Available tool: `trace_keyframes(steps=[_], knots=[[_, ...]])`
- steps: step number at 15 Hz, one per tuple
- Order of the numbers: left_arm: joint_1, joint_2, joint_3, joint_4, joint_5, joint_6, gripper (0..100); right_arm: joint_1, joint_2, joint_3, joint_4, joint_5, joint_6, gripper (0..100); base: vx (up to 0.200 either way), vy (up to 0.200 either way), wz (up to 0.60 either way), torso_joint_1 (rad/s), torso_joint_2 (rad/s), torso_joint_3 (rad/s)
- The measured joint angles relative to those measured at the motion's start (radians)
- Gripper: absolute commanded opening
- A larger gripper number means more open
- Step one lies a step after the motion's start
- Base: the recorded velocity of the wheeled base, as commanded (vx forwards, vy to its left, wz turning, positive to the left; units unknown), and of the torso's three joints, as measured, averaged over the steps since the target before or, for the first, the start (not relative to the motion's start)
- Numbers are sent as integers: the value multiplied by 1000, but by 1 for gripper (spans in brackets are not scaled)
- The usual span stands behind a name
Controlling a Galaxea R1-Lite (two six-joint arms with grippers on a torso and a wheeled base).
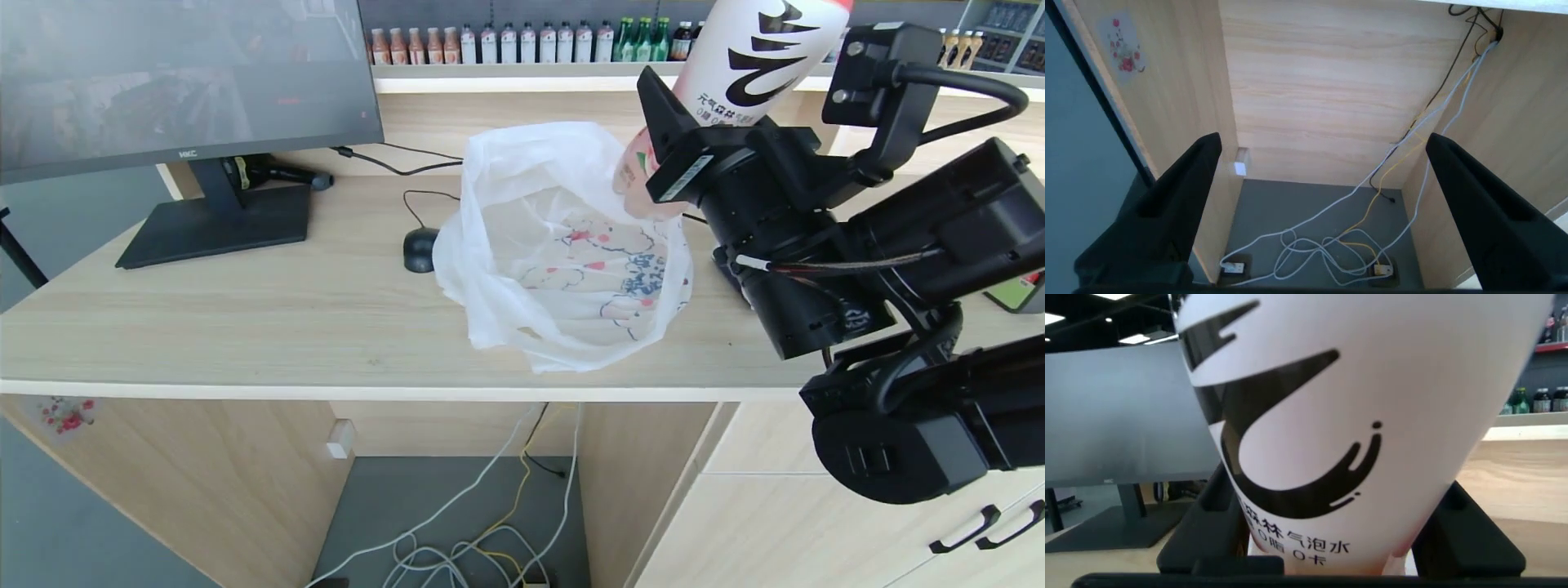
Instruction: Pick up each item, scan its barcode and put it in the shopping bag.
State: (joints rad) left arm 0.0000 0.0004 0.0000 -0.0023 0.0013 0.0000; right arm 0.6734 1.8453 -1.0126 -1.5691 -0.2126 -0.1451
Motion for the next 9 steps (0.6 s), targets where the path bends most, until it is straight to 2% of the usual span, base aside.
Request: trace_keyframes(steps=[1, 3, 6, 9], knots=[[0, 0, 0, 0, 0, 0, 100, 1, -6, 15, -1, 0, -1, 0, 0, 200, 0, -2, 2, 2], [0, 0, 0, 0, 0, 3, 100, 2, -16, 48, 1, 3, -3, 0, 0, 0, 0, 0, 0, 0], [0, 0, 0, 0, 0, 4, 100, 7, -33, 53, 119, 6, -9, 0, 0, 0, 0, 0, 0, 0], [0, 0, 0, 0, 0, 4, 100, 8, -56, -5, 272, 4, -55, 0, 0, 0, 0, 0, 0, 0]])
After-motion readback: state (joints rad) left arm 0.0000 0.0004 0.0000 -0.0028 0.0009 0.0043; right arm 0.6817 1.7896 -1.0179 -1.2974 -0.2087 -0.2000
